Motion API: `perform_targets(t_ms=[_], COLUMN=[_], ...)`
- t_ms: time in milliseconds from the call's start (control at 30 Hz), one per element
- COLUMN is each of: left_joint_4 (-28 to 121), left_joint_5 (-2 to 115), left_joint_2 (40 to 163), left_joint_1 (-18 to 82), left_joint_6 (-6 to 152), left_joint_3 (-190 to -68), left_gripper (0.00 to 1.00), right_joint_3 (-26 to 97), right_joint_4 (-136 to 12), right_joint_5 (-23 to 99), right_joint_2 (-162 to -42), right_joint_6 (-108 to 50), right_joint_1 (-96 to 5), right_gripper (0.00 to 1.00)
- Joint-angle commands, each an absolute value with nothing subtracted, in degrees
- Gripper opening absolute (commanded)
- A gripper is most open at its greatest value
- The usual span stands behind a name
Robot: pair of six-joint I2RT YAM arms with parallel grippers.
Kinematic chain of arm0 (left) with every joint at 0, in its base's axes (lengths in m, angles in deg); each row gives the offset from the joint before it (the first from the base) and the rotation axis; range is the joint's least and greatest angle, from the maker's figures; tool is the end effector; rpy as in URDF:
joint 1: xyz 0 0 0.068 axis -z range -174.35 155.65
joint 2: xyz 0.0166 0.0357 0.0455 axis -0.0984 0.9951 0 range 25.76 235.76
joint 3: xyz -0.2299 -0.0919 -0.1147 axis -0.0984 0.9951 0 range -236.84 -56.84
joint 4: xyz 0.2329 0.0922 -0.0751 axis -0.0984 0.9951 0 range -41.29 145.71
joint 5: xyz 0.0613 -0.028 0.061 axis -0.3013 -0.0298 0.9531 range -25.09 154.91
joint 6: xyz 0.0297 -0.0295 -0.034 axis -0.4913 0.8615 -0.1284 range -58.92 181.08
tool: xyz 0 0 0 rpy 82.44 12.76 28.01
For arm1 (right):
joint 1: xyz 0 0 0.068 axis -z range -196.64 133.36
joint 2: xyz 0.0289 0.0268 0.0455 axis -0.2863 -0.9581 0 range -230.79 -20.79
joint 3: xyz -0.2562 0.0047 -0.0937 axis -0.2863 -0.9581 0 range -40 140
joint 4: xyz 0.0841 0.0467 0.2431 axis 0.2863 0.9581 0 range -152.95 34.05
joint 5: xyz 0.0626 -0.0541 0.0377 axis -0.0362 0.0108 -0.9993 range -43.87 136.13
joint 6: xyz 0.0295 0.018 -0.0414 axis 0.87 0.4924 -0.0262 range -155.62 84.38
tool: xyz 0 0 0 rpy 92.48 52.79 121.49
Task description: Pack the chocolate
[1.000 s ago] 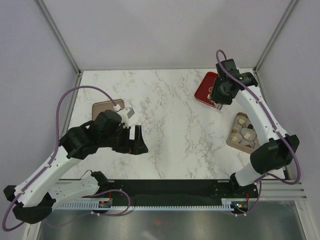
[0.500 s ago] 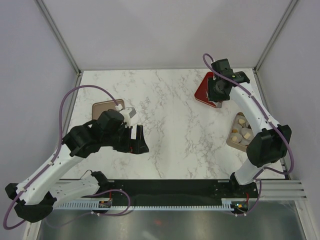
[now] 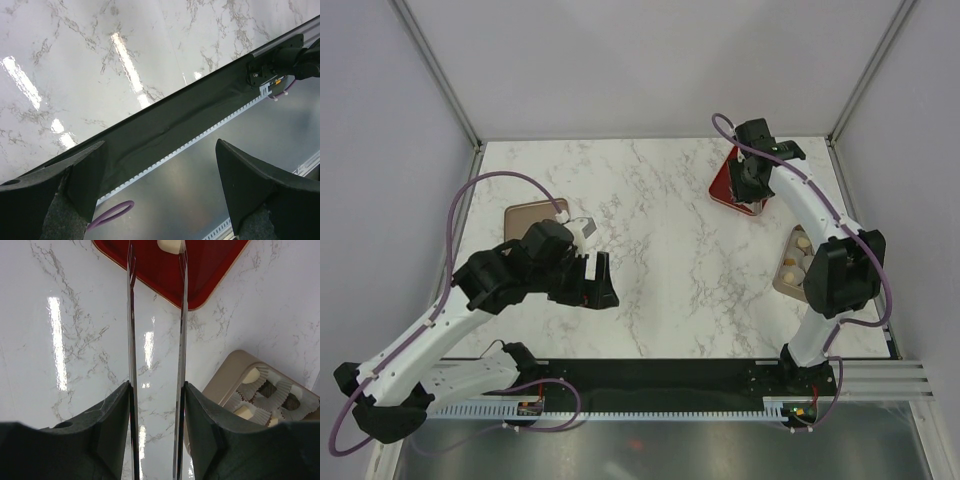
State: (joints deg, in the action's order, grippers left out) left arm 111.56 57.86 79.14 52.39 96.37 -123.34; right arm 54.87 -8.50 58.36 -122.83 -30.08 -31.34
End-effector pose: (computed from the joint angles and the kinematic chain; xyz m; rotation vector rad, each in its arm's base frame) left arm 0.1053 -0.1183 0.3561 0.3166 2.5711 -0.7436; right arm 0.3669 0.0885 0.3049 -0.1382 2.6111 -0.1595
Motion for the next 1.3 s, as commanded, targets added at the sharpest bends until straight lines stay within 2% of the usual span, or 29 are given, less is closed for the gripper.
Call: perform_targets(t_ms=[0,533,967,1267], left_joint_4=[109.6,108.3,107.7,107.7], left_joint_5=[58.6,56.7,56.5,56.2], left_joint_2=[79.2,80.9,81.6,81.7], left_joint_1=[52.8,52.8,52.8,52.8], left_joint_6=[94.4,94.4,94.7,94.6], left_joint_3=[-122.9,-122.3,-122.4,-122.6], left_gripper=[0.96,0.96,0.96,0.96], right_joint_3=[57.8,53.7,51.0,48.2], right_joint_4=[-11.4,-15.6,-15.5,-15.6], right_joint_5=[59.8,51.7,53.9,49.7], right_joint_2=[-122.9,-125.8,-124.8,-124.8], right_joint_6=[-32.2,-33.9,-32.7,-32.4], right_joint_1=[-30.3,-27.0,-25.8,-24.8], right_gripper=[0.53,0.53,0.52,0.51])
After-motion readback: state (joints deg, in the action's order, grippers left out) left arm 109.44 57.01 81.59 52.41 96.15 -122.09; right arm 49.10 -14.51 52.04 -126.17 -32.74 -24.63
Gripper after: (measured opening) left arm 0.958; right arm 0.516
